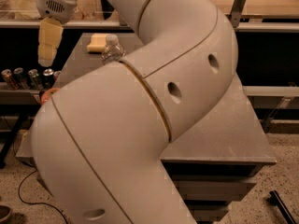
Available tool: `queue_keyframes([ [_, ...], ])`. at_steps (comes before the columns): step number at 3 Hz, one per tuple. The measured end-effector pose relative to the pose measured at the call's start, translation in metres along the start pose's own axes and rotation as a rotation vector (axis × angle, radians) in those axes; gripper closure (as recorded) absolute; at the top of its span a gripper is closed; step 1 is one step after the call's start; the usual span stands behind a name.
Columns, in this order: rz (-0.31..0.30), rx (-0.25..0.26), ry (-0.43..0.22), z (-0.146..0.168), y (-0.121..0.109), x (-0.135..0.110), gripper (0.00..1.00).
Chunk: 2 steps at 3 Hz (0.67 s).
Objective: Pick apple
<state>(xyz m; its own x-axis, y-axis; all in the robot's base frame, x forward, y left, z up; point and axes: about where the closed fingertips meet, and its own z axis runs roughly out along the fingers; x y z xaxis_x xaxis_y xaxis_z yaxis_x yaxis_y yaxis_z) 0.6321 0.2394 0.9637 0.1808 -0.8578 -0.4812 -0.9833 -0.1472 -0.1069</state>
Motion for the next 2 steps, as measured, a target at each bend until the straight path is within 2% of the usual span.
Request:
queue_keyframes([
  [1, -0.005, 0.023, 0.052, 0.0067, -0.0033, -0.0018, 0.0],
  [2, -0.014, 0.106, 0.079, -0.001, -0.0029, -0.0068, 0.0],
])
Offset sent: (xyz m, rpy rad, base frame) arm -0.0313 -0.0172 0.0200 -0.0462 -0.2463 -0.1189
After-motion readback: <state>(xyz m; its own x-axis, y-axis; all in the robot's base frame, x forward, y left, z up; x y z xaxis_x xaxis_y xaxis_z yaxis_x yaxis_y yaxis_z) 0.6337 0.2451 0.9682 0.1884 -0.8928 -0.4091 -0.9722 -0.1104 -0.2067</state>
